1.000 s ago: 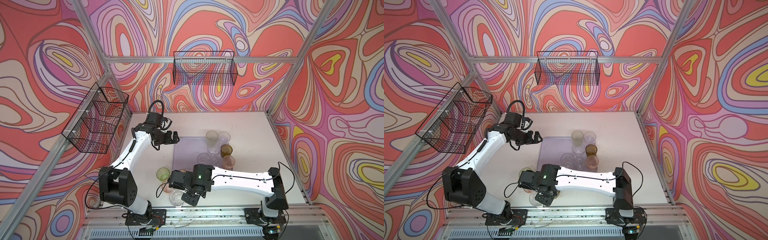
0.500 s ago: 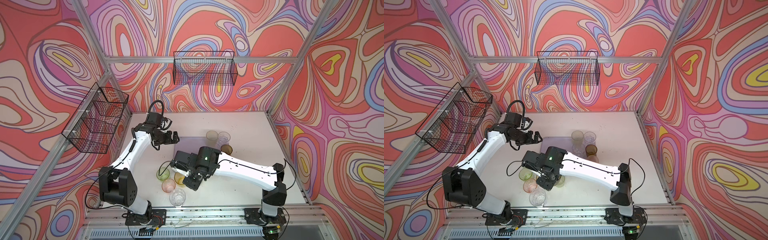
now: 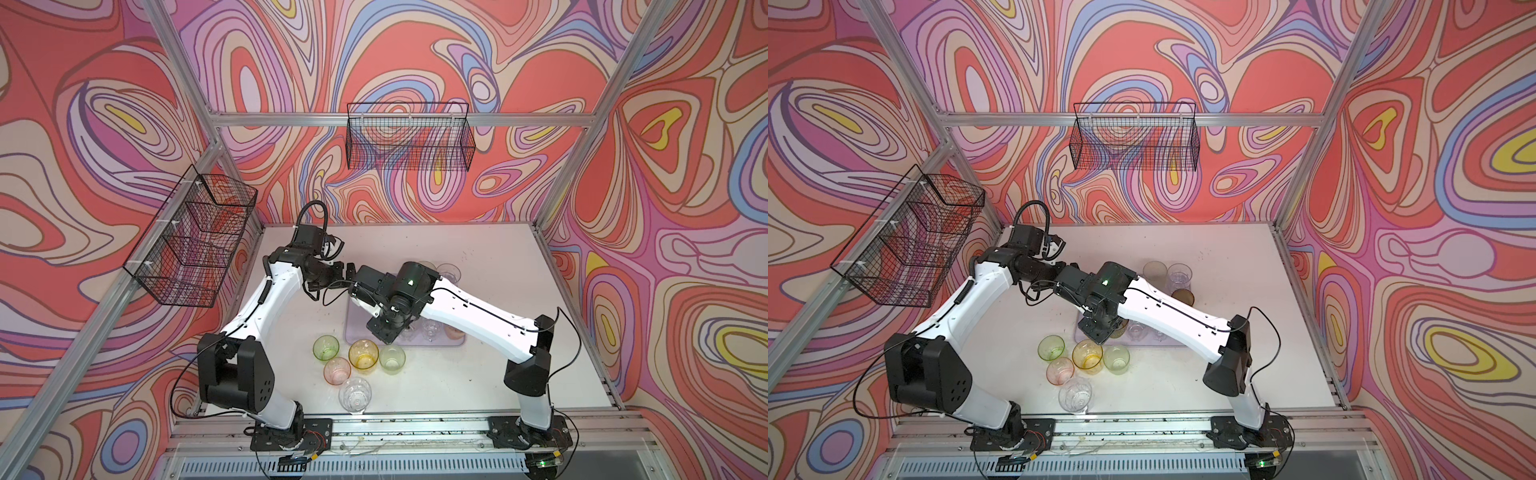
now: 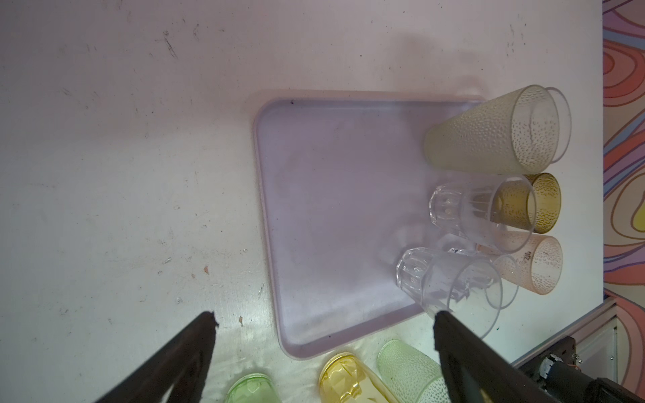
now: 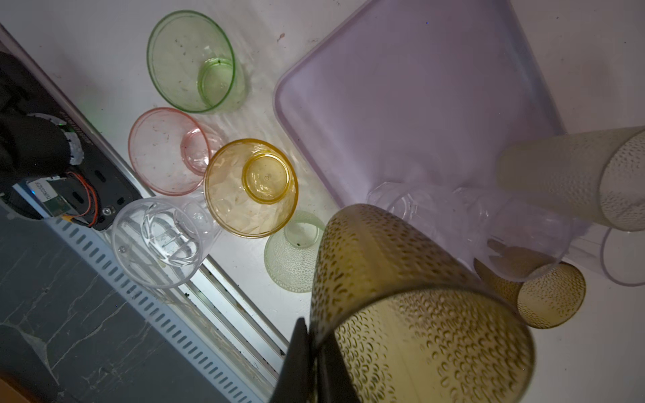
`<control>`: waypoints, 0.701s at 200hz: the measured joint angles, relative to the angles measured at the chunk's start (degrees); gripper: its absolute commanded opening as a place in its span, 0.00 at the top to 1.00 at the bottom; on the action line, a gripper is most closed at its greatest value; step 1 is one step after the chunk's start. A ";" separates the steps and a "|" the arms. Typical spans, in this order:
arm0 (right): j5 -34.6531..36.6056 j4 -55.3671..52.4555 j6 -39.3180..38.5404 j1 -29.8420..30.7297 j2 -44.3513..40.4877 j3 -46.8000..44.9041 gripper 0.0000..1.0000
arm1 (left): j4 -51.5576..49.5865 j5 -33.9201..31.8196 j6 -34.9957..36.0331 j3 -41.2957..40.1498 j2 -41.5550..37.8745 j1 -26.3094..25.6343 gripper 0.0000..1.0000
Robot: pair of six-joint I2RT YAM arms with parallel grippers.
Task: Place the glasses into the tray
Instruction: Place the glass on the tray.
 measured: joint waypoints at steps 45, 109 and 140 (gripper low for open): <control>1.86 -0.72 0.20 -3.34 3.52 5.27 1.00 | 0.02 0.15 0.00 0.00 0.00 0.00 0.00; 4.50 0.00 -0.13 -7.13 7.17 9.53 1.00 | 0.02 0.28 0.00 0.00 0.00 0.00 0.00; 4.66 1.09 -0.50 -8.59 8.46 10.82 1.00 | 0.02 0.28 0.00 0.00 0.00 0.00 0.00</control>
